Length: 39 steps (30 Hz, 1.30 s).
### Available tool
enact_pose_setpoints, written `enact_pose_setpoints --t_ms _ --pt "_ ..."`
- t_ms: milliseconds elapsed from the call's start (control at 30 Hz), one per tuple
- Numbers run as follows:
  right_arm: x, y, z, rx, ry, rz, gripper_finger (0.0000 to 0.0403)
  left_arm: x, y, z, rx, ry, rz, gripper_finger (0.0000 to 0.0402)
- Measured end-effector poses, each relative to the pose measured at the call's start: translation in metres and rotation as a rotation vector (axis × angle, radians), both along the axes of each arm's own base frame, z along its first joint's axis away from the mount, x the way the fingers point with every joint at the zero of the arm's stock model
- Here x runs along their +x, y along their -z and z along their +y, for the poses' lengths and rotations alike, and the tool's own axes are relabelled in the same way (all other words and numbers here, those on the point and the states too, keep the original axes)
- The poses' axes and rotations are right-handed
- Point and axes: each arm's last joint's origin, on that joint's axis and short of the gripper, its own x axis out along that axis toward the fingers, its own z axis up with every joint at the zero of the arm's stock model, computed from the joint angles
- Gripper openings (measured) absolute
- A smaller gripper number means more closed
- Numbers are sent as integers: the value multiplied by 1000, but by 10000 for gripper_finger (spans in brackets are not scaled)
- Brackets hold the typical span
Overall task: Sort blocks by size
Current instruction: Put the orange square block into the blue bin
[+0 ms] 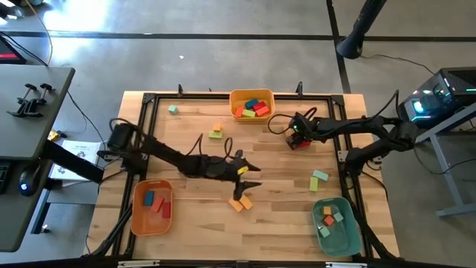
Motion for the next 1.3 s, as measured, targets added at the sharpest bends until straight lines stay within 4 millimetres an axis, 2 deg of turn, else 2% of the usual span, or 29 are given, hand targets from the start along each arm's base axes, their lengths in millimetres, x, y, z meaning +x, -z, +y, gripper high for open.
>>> enact_pose_setpoints --t_ms 167,333,533,633,767,867,967,1100,1233,1300 --pt "0 -3 8 4 -18 5 134 -20 -23 -17 123 -144 66 243" --pt "5 -14 26 26 -109 -76 130 -41 -32 -29 269 -242 185 243" --pt "24 -41 64 -18 -280 -323 130 -48 -16 -45 438 -328 269 243" --pt "39 -52 92 -37 -425 -477 130 -45 -1 -51 548 -420 274 243" --pt "54 -70 133 -74 -645 -703 130 -33 15 -59 605 -436 213 243" --pt "58 -87 162 -91 -744 -908 130 -25 20 -64 615 -416 128 243" --pt "55 -101 186 -143 -836 -1041 130 -19 14 -72 630 -415 28 243" --pt "53 -111 202 -167 -885 -1151 130 -10 -3 -79 690 -401 -83 243" --pt "57 -114 206 -196 -873 -1233 130 6 -20 -84 821 -251 -184 243" --pt "59 -114 207 -198 -866 -1265 130 12 -26 -86 895 -236 -200 243"
